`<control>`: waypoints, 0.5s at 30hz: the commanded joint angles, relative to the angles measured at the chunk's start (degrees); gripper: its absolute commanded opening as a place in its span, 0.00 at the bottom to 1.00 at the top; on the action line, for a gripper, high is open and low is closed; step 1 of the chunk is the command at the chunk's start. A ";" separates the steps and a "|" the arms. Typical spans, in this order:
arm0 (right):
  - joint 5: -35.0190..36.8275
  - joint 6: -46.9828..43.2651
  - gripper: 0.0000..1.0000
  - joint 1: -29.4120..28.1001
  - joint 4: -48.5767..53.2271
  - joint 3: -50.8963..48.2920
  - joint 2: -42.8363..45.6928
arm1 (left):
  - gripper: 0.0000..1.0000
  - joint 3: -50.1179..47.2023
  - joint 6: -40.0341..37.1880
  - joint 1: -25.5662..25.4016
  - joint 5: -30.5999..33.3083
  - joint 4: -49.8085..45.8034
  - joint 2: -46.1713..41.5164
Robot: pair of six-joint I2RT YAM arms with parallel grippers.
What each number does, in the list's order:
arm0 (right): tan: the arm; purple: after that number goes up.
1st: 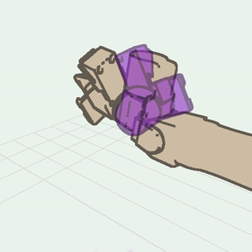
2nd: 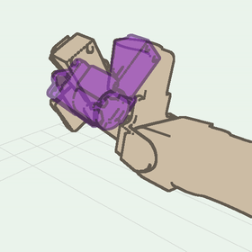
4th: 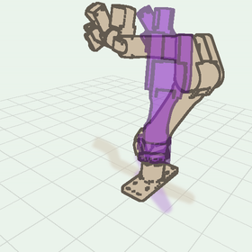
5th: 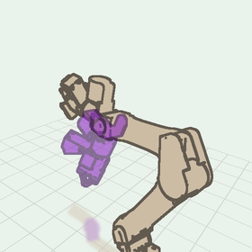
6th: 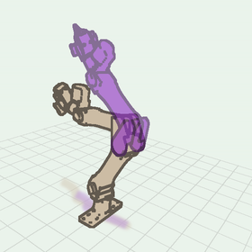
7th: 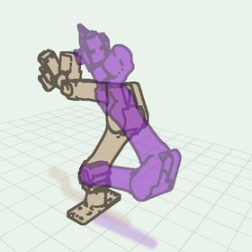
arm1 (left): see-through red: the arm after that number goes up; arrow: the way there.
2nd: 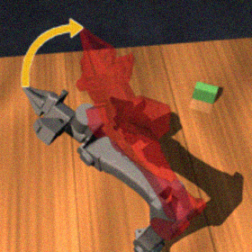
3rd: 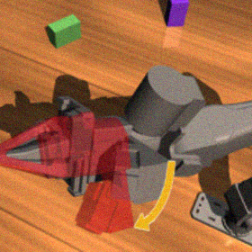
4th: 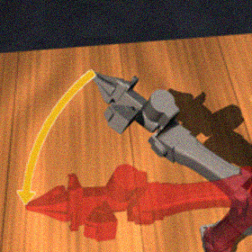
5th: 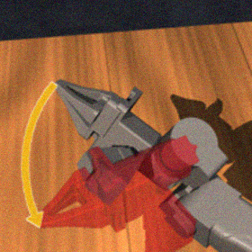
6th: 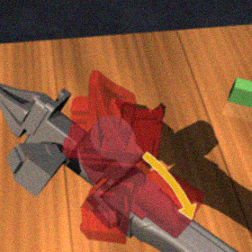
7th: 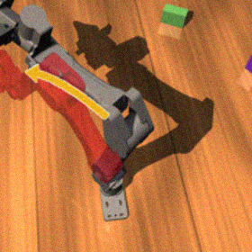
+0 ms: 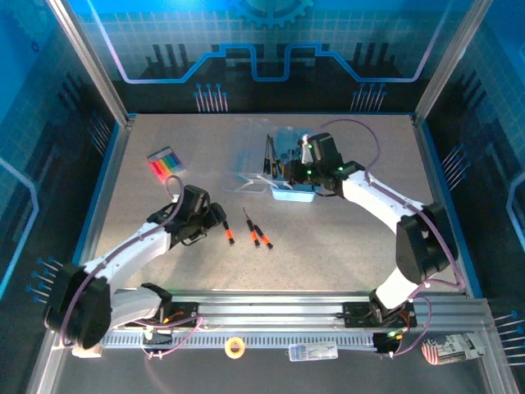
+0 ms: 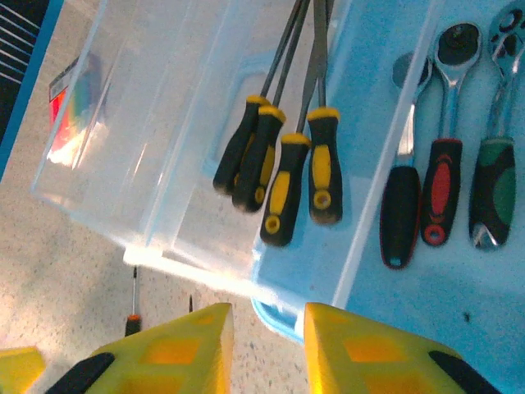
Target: Pack the tool kit
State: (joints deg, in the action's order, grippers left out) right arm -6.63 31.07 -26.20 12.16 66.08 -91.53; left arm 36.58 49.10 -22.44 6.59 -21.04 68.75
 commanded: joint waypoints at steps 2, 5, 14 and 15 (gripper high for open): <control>-0.31 0.63 0.30 -0.50 -2.79 -5.82 4.98 | 0.66 4.18 -3.06 -1.59 -0.09 -2.06 6.15; -1.69 -0.67 0.31 -0.43 -4.37 -9.58 7.47 | 0.61 7.34 -4.28 -3.14 0.40 -2.90 11.65; -3.78 -1.85 0.42 0.78 -16.41 -22.12 12.28 | 0.45 15.22 -6.79 -5.75 4.39 -9.12 23.40; -3.53 -1.89 0.42 0.96 -16.94 -22.58 12.43 | 0.44 15.73 -6.99 -5.80 4.67 -9.69 24.21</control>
State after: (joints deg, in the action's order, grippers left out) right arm -9.89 29.93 -26.00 1.23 45.17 -80.95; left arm 50.52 43.66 -27.88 8.78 -25.89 90.96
